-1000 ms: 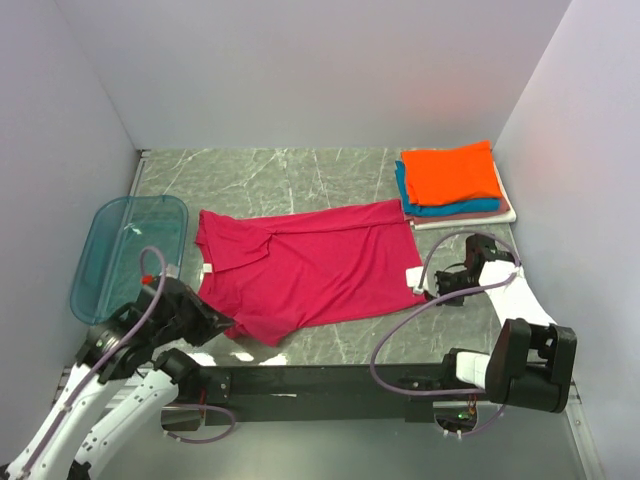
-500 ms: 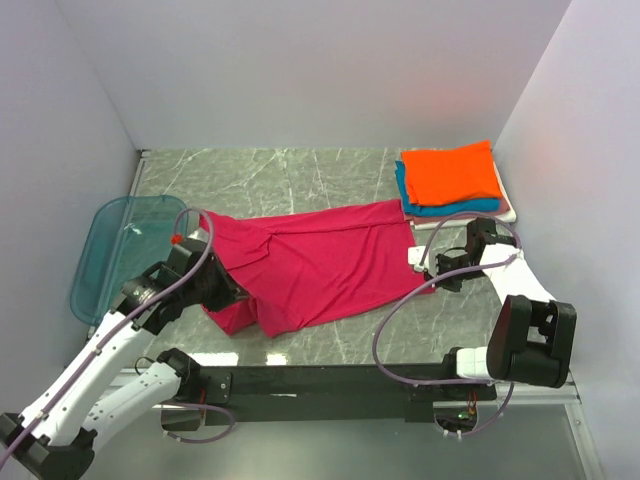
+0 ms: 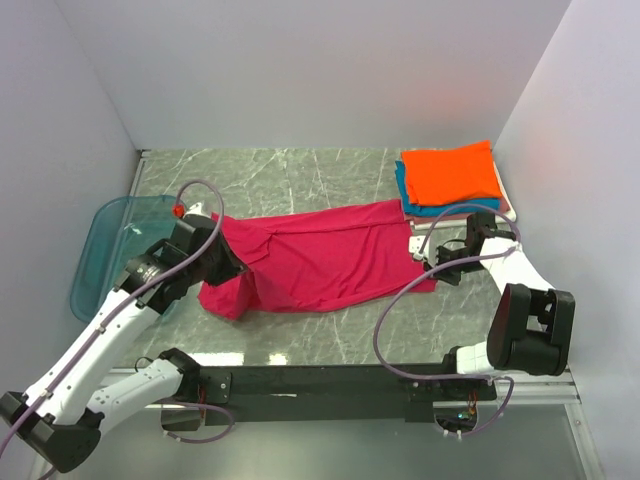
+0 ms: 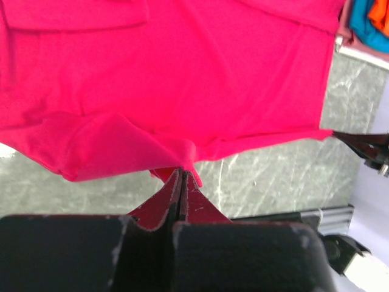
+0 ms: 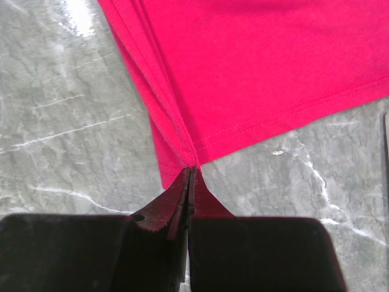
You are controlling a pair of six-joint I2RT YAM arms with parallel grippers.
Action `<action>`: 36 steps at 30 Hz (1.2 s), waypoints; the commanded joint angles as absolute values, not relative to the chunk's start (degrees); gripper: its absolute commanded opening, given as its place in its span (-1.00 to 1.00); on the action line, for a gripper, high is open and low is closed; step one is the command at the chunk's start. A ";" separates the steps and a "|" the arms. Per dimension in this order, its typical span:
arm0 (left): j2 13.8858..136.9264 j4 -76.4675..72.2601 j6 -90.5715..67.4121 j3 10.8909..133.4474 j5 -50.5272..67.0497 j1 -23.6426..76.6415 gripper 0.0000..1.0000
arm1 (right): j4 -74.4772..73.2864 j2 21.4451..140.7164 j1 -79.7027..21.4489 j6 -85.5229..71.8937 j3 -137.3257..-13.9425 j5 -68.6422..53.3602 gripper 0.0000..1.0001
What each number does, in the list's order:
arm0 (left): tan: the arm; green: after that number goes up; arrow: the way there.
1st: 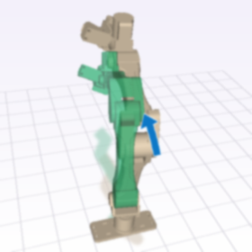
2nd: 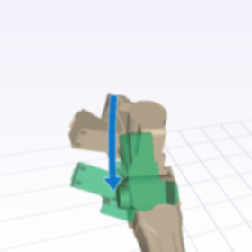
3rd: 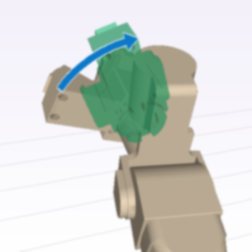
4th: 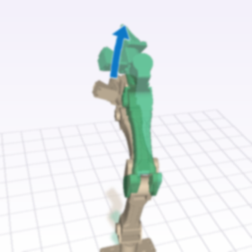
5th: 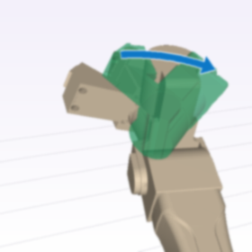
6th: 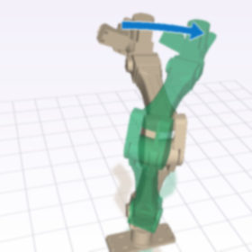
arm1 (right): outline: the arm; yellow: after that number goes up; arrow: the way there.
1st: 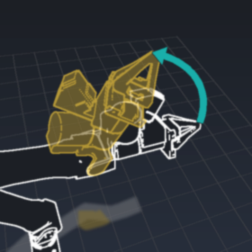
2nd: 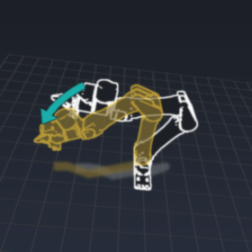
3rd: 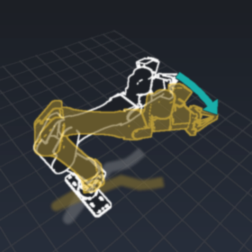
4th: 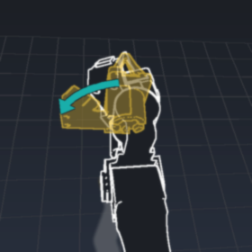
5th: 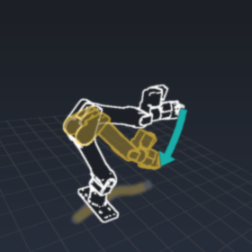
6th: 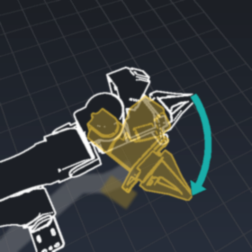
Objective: Fold and stack the t-shirts
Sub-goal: Fold the tshirt
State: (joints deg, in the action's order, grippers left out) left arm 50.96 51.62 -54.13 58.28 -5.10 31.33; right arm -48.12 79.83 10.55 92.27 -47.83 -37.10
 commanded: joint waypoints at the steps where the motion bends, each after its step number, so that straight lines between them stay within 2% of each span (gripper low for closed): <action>1: 51.94 50.19 -50.89 62.13 -9.57 31.29 -0.99 | -45.88 80.42 10.90 89.92 -50.45 -37.35 -1.00; 17: 58.36 46.94 -44.48 67.76 -9.67 26.28 -0.99 | -39.82 85.51 10.11 80.25 -53.88 -37.53 -1.00; 36: 61.35 43.33 -39.91 67.32 -5.80 16.53 -0.99 | -29.89 90.17 5.27 66.98 -56.16 -35.51 -1.00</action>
